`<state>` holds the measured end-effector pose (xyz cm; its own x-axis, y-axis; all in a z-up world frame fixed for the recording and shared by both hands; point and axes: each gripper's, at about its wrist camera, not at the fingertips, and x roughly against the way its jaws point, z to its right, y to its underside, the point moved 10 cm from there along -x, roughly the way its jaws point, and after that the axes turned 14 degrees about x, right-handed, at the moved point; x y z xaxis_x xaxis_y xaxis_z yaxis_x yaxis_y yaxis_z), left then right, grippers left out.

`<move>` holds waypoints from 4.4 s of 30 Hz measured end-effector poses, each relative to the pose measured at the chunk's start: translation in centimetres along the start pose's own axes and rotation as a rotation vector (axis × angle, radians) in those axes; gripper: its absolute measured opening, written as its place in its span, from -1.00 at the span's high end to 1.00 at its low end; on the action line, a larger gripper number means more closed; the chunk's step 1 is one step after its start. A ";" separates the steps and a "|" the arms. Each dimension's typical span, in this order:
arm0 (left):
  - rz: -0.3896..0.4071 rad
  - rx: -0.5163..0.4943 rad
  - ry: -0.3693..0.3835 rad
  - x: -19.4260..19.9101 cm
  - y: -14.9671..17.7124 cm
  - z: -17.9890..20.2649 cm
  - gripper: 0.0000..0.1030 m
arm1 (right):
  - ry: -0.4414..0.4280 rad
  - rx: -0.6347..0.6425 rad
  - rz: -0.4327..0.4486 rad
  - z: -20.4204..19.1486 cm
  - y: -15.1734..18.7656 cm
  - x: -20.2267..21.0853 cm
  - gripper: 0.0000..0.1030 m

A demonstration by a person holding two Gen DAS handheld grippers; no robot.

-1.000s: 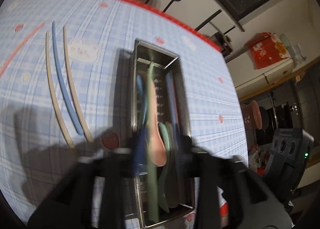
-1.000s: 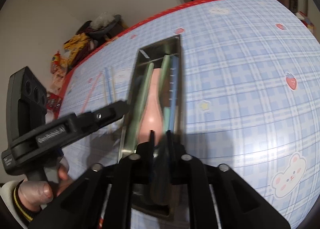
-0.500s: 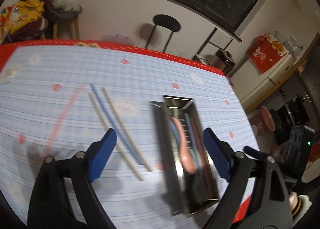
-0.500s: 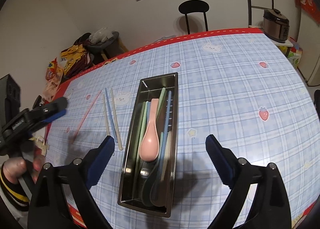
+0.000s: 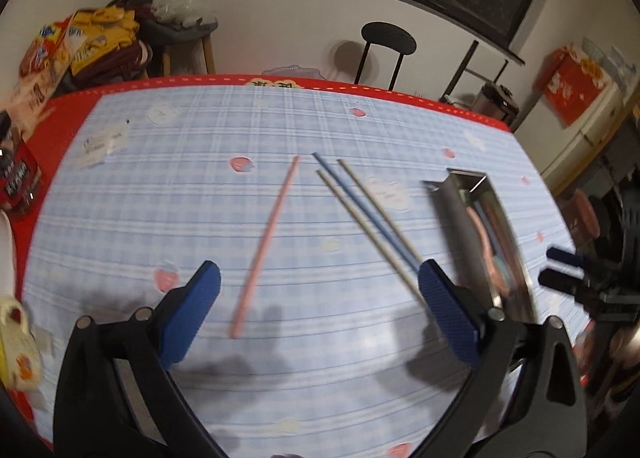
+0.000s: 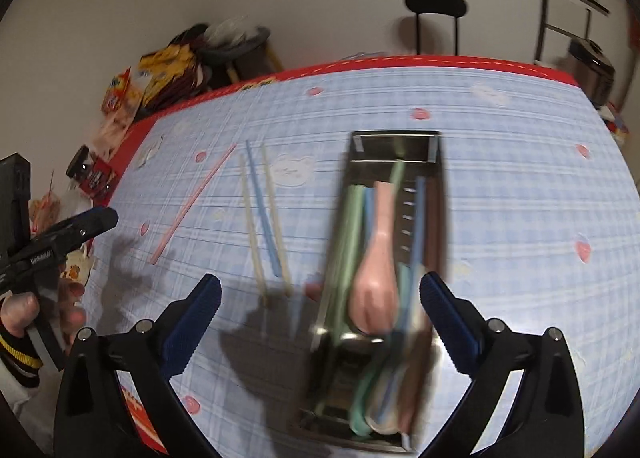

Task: Organize utensils
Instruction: 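Grasp a beige chopstick with the right tool while the left tool grasps a pink chopstick, then carry the beige chopstick with the right tool while the left tool carries the pink chopstick to the rack, then lower the beige chopstick into the rack with the right tool while the left tool drops the pink one in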

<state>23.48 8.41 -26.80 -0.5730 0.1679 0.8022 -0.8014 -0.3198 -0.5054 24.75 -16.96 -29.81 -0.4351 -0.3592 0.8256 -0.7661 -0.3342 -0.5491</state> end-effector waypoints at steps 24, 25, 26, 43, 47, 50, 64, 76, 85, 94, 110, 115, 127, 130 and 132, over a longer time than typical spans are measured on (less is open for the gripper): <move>-0.143 -0.060 -0.062 -10.4 -2.0 -5.3 0.23 | 0.021 0.211 -0.248 -4.1 -5.5 -14.7 0.72; -0.148 -0.073 -0.059 -10.7 -1.8 -5.0 0.24 | 0.020 0.210 -0.255 -4.0 -5.4 -15.0 0.72; -0.149 -0.082 -0.058 -10.7 -1.7 -4.8 0.25 | 0.013 0.208 -0.252 -4.1 -5.3 -15.1 0.72; -0.121 -0.262 -0.174 -12.5 -0.9 -3.5 0.60 | 0.078 0.214 -0.259 -4.3 -5.1 -15.8 0.85; -0.098 -0.249 -0.198 -12.5 -1.0 -3.4 0.60 | 0.087 0.207 -0.248 -4.5 -5.2 -15.9 0.85; -0.083 -0.215 -0.191 -12.6 -1.1 -3.5 0.60 | 0.084 0.197 -0.249 -4.3 -5.2 -15.9 0.84; -0.133 0.058 -0.042 -10.7 -0.4 -6.0 0.81 | 0.031 0.124 -0.240 -4.2 -4.6 -15.4 0.88; -0.105 0.375 0.110 -4.4 3.0 -7.4 0.81 | -0.087 -0.032 -0.094 -5.5 -4.2 -10.4 0.88; -0.128 0.494 0.181 -0.5 6.8 -5.4 0.80 | -0.145 -0.045 -0.027 -7.1 -1.4 -5.5 0.88; -0.154 0.474 0.197 0.6 9.1 -2.6 0.81 | -0.164 -0.061 0.004 -6.2 0.6 -3.1 0.88; -0.228 0.391 0.277 -1.4 7.9 5.5 0.81 | -0.132 -0.189 0.079 -0.1 2.3 -0.2 0.88; -0.278 0.364 0.331 -3.3 7.4 9.6 0.81 | -0.071 -0.235 0.085 3.6 2.9 0.6 0.88; -0.335 0.343 0.400 -7.5 8.0 17.6 0.80 | -0.014 -0.261 0.020 7.3 5.0 0.0 0.88; -0.339 0.344 0.387 -8.6 8.2 18.4 0.81 | -0.015 -0.260 0.001 7.1 5.3 -0.5 0.88; -0.340 0.343 0.386 -9.1 8.3 18.9 0.80 | -0.017 -0.258 -0.005 7.0 5.5 -0.6 0.88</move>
<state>25.28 -13.37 -32.25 -0.3673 0.6179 0.6952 -0.8860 -0.4599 -0.0593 24.16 -24.67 -34.24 -0.4250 -0.3735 0.8246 -0.8644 -0.1029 -0.4921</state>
